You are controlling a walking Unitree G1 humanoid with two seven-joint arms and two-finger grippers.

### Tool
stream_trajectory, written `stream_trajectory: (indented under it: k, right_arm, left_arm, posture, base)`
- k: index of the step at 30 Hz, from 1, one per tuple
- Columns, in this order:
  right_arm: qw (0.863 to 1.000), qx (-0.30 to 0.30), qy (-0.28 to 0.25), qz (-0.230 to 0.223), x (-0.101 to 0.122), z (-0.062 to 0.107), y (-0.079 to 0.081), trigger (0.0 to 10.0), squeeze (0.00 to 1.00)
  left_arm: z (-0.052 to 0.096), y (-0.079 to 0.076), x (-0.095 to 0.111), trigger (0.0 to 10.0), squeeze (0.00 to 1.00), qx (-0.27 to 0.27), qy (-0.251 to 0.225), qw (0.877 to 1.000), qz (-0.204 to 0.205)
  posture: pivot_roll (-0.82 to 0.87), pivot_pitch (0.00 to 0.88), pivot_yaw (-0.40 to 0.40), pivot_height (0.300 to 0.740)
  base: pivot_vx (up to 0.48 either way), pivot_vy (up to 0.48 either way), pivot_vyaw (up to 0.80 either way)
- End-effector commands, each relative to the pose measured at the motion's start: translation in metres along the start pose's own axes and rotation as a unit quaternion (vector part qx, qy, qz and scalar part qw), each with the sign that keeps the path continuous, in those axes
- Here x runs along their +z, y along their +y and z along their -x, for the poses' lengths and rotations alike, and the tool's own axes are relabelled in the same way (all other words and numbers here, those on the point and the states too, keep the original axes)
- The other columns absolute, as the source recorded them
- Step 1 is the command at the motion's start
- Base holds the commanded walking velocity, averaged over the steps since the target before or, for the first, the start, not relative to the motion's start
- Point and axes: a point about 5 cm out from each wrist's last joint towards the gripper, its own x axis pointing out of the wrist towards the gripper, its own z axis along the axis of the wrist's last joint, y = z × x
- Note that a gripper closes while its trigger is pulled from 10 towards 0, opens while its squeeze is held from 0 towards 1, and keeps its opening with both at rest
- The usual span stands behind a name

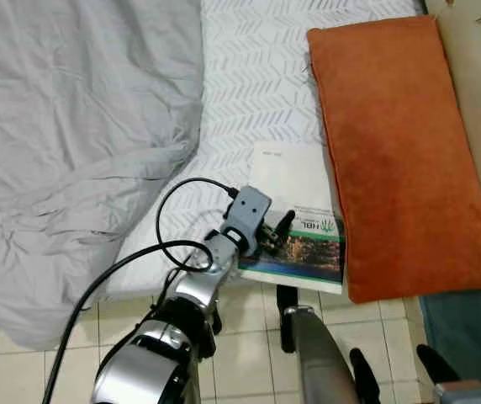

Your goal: Clean up the room

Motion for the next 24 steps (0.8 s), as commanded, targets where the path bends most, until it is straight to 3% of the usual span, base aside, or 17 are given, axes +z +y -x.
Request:
stream_trajectory:
  k: [1,5,6,13,14,15,16,24]
  right_arm:
    - [1.000,-0.007,0.026,0.002,-0.006,0.006,0.001,10.0,0.00]
    - [0.999,-0.010,0.032,0.006,-0.004,0.013,0.001,10.0,0.00]
    - [0.999,-0.012,0.039,0.008,-0.002,0.020,0.003,10.0,0.00]
    - [0.999,-0.012,0.052,0.005,-0.003,0.028,0.007,10.0,0.00]
    - [0.999,-0.012,0.052,0.004,-0.003,0.028,0.008,10.0,0.00]
    - [0.999,-0.012,0.052,0.003,-0.003,0.029,0.008,10.0,0.00]
    - [0.999,-0.013,0.052,0.002,-0.002,0.029,0.009,10.0,0.00]
    - [0.998,-0.014,0.057,0.001,-0.005,0.031,0.010,10.0,0.00]
  left_arm:
    - [0.004,-0.024,-0.025,10.0,0.00,-0.009,0.046,0.999,0.019]
    - [0.007,-0.030,-0.037,10.0,0.00,0.003,0.080,0.997,0.025]
    - [0.008,-0.031,-0.042,10.0,0.00,0.009,0.108,0.994,0.033]
    - [0.007,-0.034,-0.047,10.0,0.00,0.016,0.149,0.988,0.031]
    - [0.007,-0.034,-0.049,9.5,0.00,0.015,0.155,0.987,0.032]
    - [0.008,-0.034,-0.051,8.0,0.00,0.016,0.160,0.986,0.035]
    - [0.009,-0.034,-0.052,0.0,0.00,0.018,0.166,0.985,0.040]
    - [0.018,-0.032,-0.067,0.0,0.00,0.037,0.209,0.975,0.059]
  posture:
    - [-0.47,0.749,0.078,0.740]
    - [-0.52,0.756,0.061,0.740]
    - [-0.56,0.772,0.044,0.740]
    - [-0.54,0.798,0.063,0.740]
    - [-0.54,0.794,0.065,0.740]
    - [-0.54,0.792,0.065,0.740]
    - [-0.54,0.791,0.066,0.740]
    - [-0.52,0.797,0.075,0.740]
  base:
    - [0.000,0.000,0.00]
    - [0.000,0.000,0.00]
    - [0.000,0.000,0.00]
    - [0.000,0.000,0.00]
    - [0.000,0.000,0.00]
    - [0.000,0.000,0.00]
    - [0.000,0.000,0.00]
    - [0.000,0.000,0.00]
